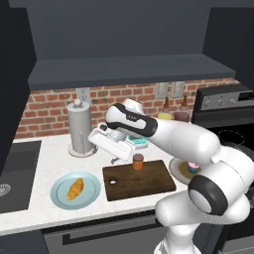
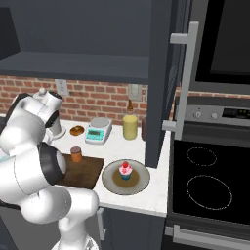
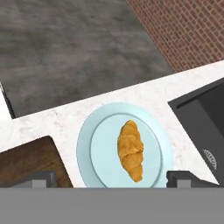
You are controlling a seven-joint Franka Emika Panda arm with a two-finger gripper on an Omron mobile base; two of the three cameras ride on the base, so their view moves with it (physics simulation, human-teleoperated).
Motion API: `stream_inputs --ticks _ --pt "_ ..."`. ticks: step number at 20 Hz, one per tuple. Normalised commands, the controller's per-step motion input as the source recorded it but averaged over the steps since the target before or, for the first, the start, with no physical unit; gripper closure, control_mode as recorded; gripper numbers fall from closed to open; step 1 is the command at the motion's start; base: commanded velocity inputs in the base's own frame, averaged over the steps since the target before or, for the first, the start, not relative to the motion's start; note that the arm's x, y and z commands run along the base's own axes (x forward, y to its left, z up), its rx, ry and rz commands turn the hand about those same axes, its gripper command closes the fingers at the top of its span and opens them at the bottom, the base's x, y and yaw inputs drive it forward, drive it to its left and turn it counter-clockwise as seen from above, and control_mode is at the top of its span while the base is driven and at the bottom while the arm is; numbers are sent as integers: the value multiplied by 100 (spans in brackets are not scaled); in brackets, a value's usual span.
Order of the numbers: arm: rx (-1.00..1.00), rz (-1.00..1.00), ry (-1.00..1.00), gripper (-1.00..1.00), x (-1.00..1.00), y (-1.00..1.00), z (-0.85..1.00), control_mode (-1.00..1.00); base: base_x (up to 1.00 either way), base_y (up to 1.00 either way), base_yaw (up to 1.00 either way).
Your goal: From the different types of pastries on the counter, select a croissant and place it on the cutting board. Then retrieve a jar of jam from the cabinet and place it alongside the croissant on the cutting board.
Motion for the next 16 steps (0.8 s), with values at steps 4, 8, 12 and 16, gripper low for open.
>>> stream_inputs --ticks 4,8,12,16 --pt "0 1 0 -100 -9 9 0 -100 0 0 0" --pt "0 0 0 -100 -3 1 0 -100 0 0 0" --pt "0 0 0 -100 0 0 0 -100 0 0 0" --pt "0 0 1 -100 0 0 0 -100 0 0 0"
